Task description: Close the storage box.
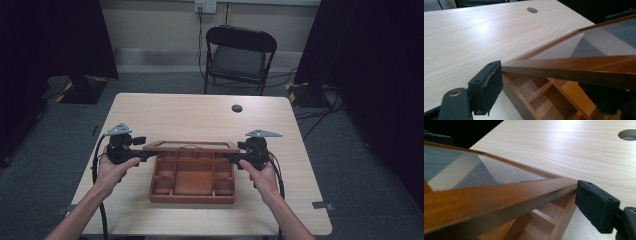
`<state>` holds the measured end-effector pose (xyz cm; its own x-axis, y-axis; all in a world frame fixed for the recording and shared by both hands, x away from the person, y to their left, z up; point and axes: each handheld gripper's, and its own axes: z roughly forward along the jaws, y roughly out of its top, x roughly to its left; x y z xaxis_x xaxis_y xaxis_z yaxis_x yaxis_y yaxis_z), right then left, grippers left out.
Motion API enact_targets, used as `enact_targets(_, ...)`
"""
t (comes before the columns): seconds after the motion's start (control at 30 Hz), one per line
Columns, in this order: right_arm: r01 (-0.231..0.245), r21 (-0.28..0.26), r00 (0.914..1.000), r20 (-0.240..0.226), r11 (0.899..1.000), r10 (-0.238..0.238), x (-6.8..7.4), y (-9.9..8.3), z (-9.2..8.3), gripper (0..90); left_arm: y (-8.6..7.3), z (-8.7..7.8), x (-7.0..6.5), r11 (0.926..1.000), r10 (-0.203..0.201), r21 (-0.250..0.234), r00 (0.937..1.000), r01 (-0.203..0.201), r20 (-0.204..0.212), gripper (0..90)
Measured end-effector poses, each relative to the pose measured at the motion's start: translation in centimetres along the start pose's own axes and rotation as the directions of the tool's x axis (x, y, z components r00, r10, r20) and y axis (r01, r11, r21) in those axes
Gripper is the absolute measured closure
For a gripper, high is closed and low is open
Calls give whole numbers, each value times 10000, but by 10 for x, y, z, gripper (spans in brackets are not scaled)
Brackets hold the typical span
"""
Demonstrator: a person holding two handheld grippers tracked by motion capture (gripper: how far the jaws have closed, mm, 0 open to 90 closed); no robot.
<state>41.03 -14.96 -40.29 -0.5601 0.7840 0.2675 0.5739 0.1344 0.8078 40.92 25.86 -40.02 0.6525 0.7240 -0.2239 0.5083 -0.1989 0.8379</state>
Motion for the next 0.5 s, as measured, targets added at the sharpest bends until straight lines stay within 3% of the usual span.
enact_targets(0.07,24,28,10000,9,10000,-24,0,-1,-1,216,-2,0,-1,9999,102,23,9999,-102,-39,190)
enact_targets(0.23,113,186,9998,139,9998,-115,-3,-6,-6,220,-9,0,-1,9999,-121,-10,9999,121,111,184)
enact_targets(0.37,299,362,9994,161,9989,-305,-9,-8,-13,230,-10,2,-2,10000,19,36,10000,-19,54,172)
enact_targets(0.5,188,508,9990,393,9985,-208,-16,-12,-17,268,-12,6,-5,9999,72,112,9999,-74,124,173)
